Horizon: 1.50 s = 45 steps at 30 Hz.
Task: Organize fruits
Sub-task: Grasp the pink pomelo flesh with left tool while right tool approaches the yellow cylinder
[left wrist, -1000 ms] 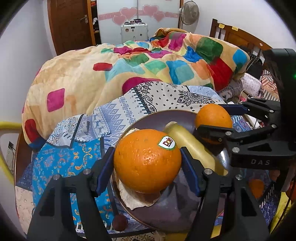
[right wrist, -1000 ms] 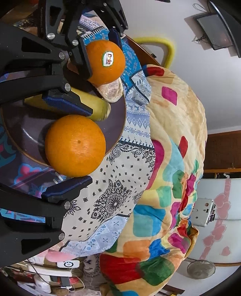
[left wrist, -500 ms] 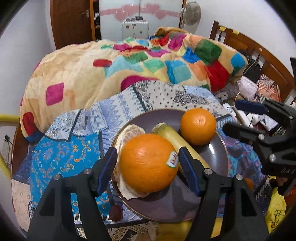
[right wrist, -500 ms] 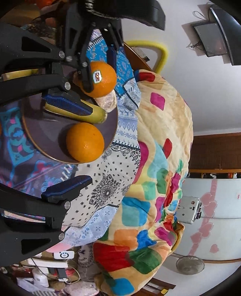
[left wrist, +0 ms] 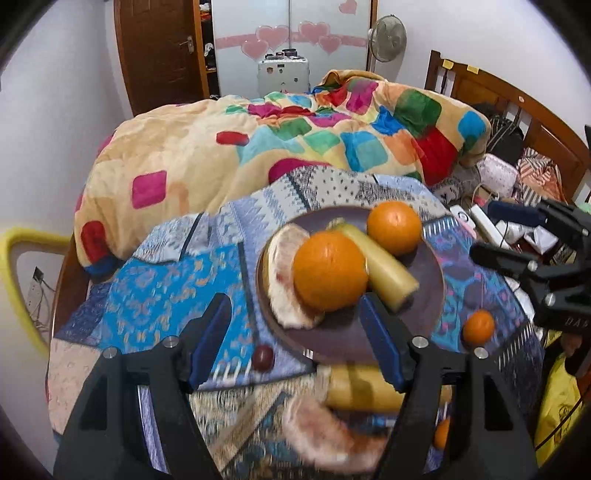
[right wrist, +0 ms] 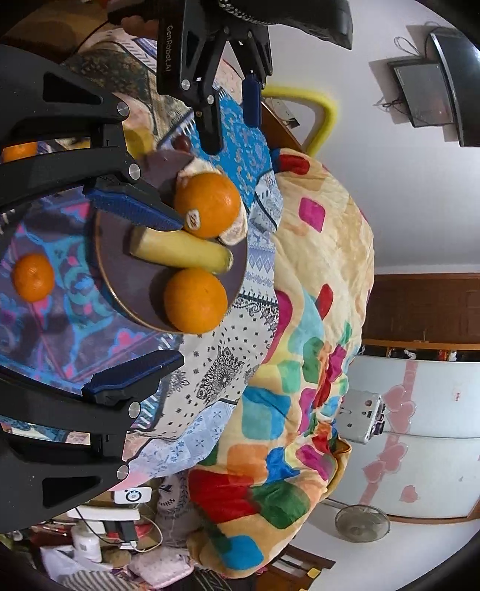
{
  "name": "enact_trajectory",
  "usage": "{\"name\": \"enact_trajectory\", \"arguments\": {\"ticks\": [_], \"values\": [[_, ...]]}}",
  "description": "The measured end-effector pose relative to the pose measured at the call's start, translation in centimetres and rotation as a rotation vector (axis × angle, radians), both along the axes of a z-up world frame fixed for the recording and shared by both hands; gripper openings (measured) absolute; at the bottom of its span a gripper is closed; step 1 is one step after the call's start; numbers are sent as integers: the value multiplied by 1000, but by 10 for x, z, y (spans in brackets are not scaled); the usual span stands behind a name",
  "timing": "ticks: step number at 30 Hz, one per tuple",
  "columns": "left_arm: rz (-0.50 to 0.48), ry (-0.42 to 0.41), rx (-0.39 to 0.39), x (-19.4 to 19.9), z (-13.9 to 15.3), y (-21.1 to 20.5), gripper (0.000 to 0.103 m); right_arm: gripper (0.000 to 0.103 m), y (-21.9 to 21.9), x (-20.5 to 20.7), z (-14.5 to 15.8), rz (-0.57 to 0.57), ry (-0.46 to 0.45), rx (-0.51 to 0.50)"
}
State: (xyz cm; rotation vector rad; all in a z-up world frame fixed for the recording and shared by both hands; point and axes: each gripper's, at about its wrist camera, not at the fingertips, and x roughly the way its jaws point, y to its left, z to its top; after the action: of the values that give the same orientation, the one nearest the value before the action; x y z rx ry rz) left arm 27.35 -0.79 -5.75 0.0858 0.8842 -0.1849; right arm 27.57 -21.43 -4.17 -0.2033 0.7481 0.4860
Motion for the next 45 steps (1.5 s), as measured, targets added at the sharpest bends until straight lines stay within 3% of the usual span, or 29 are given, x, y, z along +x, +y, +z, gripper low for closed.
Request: {"name": "enact_trajectory", "arguments": {"ticks": [4, 8, 16, 21, 33, 37, 41, 42, 44, 45], "values": [[11, 11, 2, -26, -5, 5, 73, 63, -1, -20, 2, 10, -16, 0], [21, 19, 17, -52, -16, 4, 83, 63, 0, -39, 0, 22, -25, -6], [-4, 88, 42, -84, -55, -16, 83, 63, 4, -73, -19, 58, -26, -38], [10, 76, 27, -90, -68, -20, 89, 63, 16, -75, -36, 95, 12, -45], [-5, 56, 44, -106, -69, 8, 91, 63, 50, -60, -67, 175, 73, -62], [6, 74, 16, -105, -69, 14, 91, 63, 53, -57, -71, 195, 86, -66], [6, 69, 0, -100, -69, 10, 80, 62, 53, -55, -73, 216, 116, -60], [4, 69, -2, -98, -69, 7, 73, 59, 53, -54, -73, 225, 123, -53], [-3, 76, -2, -93, -71, 3, 60, 44, 52, -55, -72, 250, 151, -36], [-3, 82, 2, -90, -72, 1, 58, 44, 52, -56, -72, 249, 151, -42]]}}
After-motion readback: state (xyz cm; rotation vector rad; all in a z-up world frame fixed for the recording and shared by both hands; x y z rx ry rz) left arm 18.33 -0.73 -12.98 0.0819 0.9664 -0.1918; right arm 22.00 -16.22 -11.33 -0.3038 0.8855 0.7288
